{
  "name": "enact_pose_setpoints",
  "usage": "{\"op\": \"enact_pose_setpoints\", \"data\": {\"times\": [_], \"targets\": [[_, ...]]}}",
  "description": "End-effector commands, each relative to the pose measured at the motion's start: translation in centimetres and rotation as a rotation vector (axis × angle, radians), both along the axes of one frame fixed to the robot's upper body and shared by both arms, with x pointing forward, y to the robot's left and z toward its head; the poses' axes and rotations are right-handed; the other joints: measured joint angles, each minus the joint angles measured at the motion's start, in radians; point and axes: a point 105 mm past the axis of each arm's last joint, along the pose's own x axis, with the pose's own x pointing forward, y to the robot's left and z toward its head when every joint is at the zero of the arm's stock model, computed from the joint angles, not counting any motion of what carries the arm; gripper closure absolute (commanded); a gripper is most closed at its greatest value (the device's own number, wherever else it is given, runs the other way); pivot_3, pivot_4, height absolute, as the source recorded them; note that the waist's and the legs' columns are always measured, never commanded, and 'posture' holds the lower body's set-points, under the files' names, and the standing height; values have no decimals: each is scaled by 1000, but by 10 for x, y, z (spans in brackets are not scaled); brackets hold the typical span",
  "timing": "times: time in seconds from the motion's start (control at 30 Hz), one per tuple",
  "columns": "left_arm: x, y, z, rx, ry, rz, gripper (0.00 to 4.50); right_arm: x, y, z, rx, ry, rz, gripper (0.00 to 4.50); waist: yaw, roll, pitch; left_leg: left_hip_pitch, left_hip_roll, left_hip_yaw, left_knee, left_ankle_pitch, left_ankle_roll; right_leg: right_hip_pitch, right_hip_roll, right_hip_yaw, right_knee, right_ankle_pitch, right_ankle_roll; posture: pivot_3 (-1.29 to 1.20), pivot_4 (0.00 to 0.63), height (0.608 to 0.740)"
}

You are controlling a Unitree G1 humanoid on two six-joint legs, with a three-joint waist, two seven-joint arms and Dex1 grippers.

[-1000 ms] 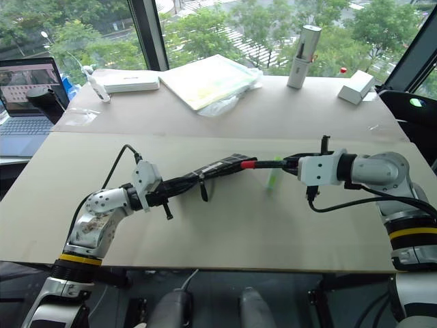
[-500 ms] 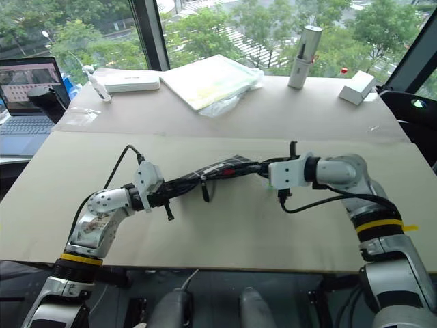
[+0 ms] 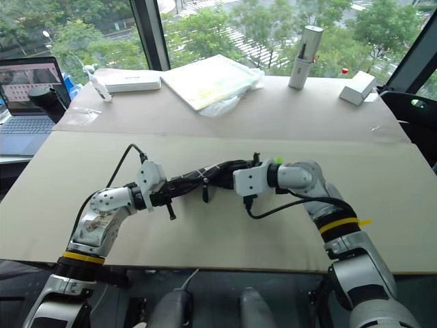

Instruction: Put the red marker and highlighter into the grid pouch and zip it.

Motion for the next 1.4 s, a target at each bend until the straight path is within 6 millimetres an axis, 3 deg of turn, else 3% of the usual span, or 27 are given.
{"op": "enact_pose_setpoints", "data": {"times": [0.03,0.2,0.33,0.43,0.63,0.77,0.97,1.2,1.4], "targets": [[0,-1,13,-12,-57,-5,4500,6,-20,18,29,22,-66,742,1,0,0,0,0,0,0,0,0,0,0,0,0,0,0,0,150,738],[0,0,12,-14,-56,0,4500,7,-48,33,120,60,-148,742,2,0,0,0,0,0,0,0,0,0,0,0,0,0,0,0,150,738],[0,1,11,-15,-55,6,4500,-2,-72,60,402,228,-228,742,3,0,0,0,0,0,0,0,0,0,0,0,0,0,0,0,150,738],[-1,2,9,-17,-51,12,4500,-10,-90,69,631,401,-324,742,2,0,0,0,0,-1,0,0,0,0,0,0,0,0,0,0,150,738],[-2,2,9,-21,-48,23,4500,-10,-106,27,772,611,-736,742,-2,0,0,0,0,-2,0,0,0,0,1,-1,0,0,0,0,150,738],[-2,1,9,-26,-49,29,4500,-15,-99,-5,811,738,-885,742,-2,0,0,-1,0,-2,0,0,0,-1,1,-1,0,0,0,0,150,738],[-3,-1,11,-26,-57,31,4500,-15,-84,-31,790,805,-964,742,-2,0,0,-2,0,-2,0,0,0,-1,1,-1,0,0,0,0,150,738],[-3,0,10,-21,-60,42,4500,0,-75,-43,776,820,-993,742,-3,0,0,-2,0,-2,0,0,0,-1,1,-1,0,0,0,0,150,738],[-4,1,9,-26,-63,58,4500,12,-80,-57,688,768,-1021,742,-6,0,0,-1,0,-2,0,0,0,-1,1,-1,0,0,0,0,150,738]]}}
